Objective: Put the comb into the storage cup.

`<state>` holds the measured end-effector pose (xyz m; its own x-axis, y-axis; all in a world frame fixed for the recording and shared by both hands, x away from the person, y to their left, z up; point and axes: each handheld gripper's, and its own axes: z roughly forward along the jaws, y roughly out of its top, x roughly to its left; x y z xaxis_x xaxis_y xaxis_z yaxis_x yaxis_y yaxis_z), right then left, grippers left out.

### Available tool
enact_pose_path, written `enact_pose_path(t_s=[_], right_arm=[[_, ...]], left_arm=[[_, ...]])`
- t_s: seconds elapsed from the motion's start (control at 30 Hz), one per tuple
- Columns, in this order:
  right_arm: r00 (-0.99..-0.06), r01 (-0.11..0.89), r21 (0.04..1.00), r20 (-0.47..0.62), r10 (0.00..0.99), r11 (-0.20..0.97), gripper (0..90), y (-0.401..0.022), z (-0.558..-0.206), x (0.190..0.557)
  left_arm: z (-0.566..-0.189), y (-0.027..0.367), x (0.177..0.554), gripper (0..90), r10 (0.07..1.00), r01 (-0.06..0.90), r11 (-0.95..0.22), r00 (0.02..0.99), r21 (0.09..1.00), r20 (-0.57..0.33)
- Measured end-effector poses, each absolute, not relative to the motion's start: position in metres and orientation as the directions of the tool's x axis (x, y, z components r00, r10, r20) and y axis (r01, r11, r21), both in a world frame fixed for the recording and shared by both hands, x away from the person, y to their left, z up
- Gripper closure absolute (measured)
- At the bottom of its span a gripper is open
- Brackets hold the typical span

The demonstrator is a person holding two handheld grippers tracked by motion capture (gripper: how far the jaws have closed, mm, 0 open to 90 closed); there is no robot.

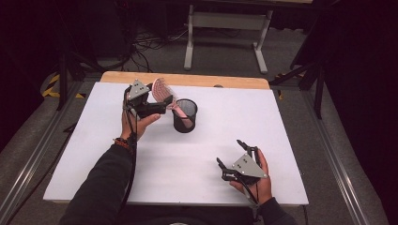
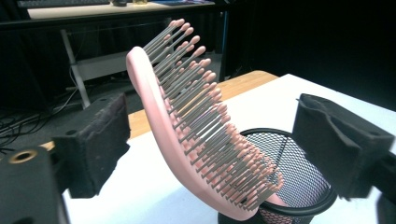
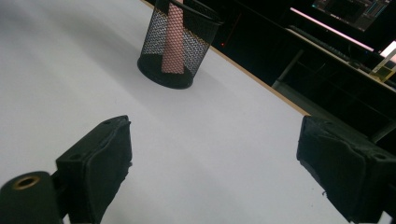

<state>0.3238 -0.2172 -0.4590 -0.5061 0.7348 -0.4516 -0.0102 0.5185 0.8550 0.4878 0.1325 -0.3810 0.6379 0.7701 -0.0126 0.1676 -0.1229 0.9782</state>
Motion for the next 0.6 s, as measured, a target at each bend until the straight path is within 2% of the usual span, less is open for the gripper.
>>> enact_pose_path(t_s=[0.23,0.6], right_arm=[[-0.508,-0.007,0.855,-0.449,0.735,0.518,11.0,-0.2177,-0.4592,0.3241],[-0.503,-0.02,0.857,-0.454,0.735,0.515,11.4,-0.2173,-0.4581,0.3224]], left_arm=[[-0.3796,0.1359,0.4864,2.8,0.757,0.138,-0.114,0.653,0.984,-0.005],[-0.3751,0.1409,0.4818,2.2,0.752,0.113,-0.13,0.658,0.985,0.024]])
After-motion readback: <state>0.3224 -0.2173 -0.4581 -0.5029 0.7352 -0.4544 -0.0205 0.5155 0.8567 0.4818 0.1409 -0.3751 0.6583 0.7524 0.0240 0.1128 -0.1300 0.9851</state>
